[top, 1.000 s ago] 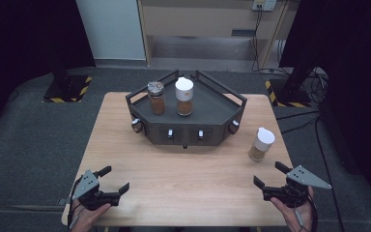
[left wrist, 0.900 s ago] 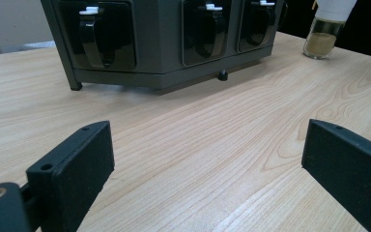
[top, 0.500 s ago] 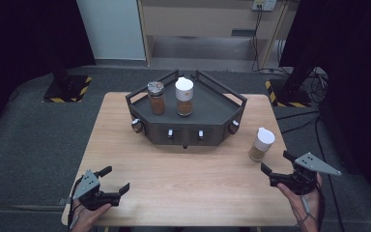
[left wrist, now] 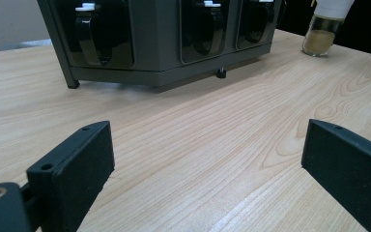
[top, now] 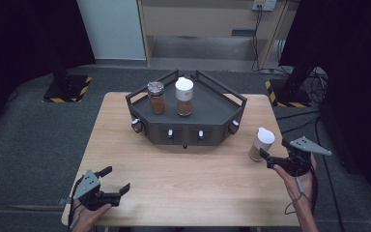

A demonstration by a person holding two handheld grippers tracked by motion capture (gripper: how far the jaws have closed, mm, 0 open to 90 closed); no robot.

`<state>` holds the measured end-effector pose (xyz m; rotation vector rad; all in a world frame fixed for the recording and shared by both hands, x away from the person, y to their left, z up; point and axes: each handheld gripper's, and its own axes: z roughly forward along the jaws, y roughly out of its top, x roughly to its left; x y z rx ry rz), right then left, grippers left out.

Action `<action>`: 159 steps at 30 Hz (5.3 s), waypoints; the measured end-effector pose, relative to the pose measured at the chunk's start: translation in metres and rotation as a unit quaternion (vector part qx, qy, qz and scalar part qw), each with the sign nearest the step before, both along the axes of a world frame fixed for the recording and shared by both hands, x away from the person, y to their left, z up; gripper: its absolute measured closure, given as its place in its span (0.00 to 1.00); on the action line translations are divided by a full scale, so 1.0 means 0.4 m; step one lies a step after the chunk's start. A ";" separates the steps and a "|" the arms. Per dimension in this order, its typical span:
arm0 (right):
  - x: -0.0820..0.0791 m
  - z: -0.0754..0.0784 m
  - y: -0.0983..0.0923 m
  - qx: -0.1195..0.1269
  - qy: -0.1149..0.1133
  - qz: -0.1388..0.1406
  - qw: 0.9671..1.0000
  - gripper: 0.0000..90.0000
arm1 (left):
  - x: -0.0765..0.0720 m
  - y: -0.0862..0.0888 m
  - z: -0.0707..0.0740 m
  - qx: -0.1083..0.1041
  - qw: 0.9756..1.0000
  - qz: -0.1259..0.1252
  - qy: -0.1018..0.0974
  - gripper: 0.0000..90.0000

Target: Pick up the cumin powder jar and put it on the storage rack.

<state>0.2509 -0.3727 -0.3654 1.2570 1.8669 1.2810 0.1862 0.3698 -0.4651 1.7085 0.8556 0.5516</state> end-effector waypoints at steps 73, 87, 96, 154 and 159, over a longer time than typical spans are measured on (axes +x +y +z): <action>0.170 0.219 0.102 -0.034 0.024 0.040 0.998 0.34 | 0.004 -0.001 0.000 0.003 1.000 -0.003 0.005 0.04; 0.247 0.301 0.184 -0.033 0.032 0.059 0.997 0.34 | 0.005 -0.001 0.001 0.004 1.000 -0.005 0.005 0.04; 0.310 0.338 0.263 -0.036 0.034 0.066 0.997 0.34 | 0.005 -0.002 0.001 0.006 1.000 -0.006 0.005 0.04; 0.471 0.250 0.450 -0.046 0.044 0.022 0.998 0.34 | 0.006 -0.004 0.001 0.008 1.000 -0.011 0.003 0.04; 0.470 0.245 0.448 -0.042 0.041 0.022 0.998 0.33 | 0.006 -0.004 0.002 0.010 1.000 -0.013 0.003 0.04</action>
